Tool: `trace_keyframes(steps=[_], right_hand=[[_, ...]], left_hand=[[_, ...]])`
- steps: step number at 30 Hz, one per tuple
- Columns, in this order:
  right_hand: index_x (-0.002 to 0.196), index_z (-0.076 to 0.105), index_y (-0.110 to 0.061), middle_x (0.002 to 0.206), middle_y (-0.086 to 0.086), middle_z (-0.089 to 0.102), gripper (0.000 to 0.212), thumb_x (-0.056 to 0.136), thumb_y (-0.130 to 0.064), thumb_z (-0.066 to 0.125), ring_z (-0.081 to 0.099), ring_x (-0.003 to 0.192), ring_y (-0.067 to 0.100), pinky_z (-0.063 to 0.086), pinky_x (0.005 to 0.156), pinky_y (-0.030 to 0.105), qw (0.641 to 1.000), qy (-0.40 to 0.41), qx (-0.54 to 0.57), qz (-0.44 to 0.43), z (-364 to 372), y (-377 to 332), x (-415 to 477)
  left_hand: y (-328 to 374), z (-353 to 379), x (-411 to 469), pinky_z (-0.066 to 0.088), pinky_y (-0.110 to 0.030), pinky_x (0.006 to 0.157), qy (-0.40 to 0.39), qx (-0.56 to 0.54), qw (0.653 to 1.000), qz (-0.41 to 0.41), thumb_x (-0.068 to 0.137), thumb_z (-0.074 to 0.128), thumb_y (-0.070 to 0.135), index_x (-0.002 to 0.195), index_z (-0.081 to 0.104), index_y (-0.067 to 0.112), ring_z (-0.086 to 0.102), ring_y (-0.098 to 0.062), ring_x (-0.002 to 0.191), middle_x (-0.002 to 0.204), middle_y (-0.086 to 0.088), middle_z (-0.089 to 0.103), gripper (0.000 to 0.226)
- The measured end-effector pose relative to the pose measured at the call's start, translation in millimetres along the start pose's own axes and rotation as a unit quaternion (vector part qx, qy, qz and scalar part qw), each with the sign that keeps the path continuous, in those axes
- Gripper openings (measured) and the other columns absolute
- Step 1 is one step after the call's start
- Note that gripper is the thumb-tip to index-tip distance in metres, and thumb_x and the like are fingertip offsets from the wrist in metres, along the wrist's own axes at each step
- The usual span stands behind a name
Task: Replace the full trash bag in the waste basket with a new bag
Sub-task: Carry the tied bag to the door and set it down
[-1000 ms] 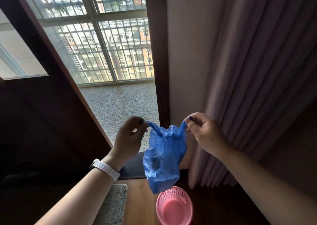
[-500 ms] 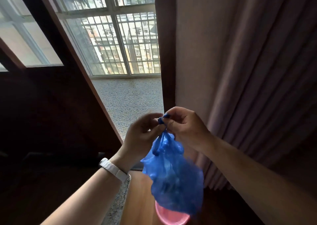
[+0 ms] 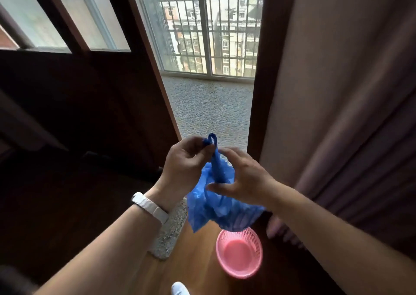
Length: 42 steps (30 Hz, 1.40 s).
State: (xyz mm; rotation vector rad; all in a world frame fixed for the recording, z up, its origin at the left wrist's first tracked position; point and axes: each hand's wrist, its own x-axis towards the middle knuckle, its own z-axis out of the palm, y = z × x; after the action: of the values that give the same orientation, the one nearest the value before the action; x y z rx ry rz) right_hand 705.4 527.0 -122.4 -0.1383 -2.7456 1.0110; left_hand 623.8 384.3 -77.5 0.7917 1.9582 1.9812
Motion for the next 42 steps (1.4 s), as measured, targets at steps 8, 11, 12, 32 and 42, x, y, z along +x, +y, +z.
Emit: trace_keyframes(steps=[8, 11, 12, 32, 42], right_hand=[[0.116, 0.058, -0.023, 0.103, -0.011, 0.056, 0.052, 0.068, -0.031, 0.077, 0.052, 0.093, 0.010, 0.038, 0.077, 0.022, 0.999, 0.010, 0.037, -0.011, 59.9, -37.8, 48.7], [0.097, 0.065, -0.013, 0.088, -0.007, 0.056, 0.029, 0.069, -0.010, 0.072, 0.048, 0.078, 0.003, 0.033, 0.064, 0.011, 0.998, 0.006, 0.059, -0.034, 78.1, -45.9, 60.8], [0.091, 0.066, -0.010, 0.083, -0.007, 0.055, 0.022, 0.070, -0.009, 0.070, 0.046, 0.074, 0.004, 0.034, 0.062, 0.013, 0.998, 0.009, 0.060, -0.035, 82.7, -50.0, 64.7], [0.131, 0.052, -0.030, 0.120, -0.009, 0.061, 0.053, 0.083, -0.049, 0.065, 0.057, 0.104, 0.011, 0.033, 0.079, 0.018, 1.000, 0.006, -0.012, -0.003, 175.6, -138.9, 146.2], [0.138, 0.046, -0.027, 0.134, -0.012, 0.053, 0.067, 0.080, -0.059, 0.057, 0.054, 0.116, 0.011, 0.046, 0.095, 0.029, 0.991, -0.019, -0.010, -0.129, 214.6, -175.4, 191.1]], left_hand=[[8.7, -53.6, 14.3, 0.048, -0.016, 0.058, 0.002, -0.030, 1.000, -0.010, 0.085, 0.067, -0.001, 0.076, 0.067, 0.015, 0.061, -0.003, 0.060, 0.063, 0.008, 0.067, 0.019], [13.4, -90.3, 26.7, 0.046, -0.016, 0.053, 0.054, -0.046, 0.997, -0.007, 0.085, 0.068, 0.002, 0.079, 0.065, 0.015, 0.060, -0.002, 0.055, 0.061, 0.008, 0.067, 0.015], [15.0, -103.5, 31.0, 0.044, -0.015, 0.051, 0.072, -0.052, 0.996, -0.005, 0.087, 0.064, 0.001, 0.079, 0.064, 0.015, 0.059, -0.001, 0.054, 0.060, 0.009, 0.067, 0.016], [16.0, -286.0, 55.4, 0.047, -0.013, 0.057, 0.052, -0.016, 0.998, 0.032, 0.088, 0.062, -0.001, 0.085, 0.065, 0.008, 0.065, -0.004, 0.063, 0.071, 0.005, 0.070, 0.010], [27.2, -350.7, 56.1, 0.047, -0.013, 0.059, 0.134, 0.023, 0.990, 0.042, 0.091, 0.062, 0.004, 0.092, 0.066, 0.000, 0.065, -0.003, 0.066, 0.076, -0.003, 0.068, 0.006]])
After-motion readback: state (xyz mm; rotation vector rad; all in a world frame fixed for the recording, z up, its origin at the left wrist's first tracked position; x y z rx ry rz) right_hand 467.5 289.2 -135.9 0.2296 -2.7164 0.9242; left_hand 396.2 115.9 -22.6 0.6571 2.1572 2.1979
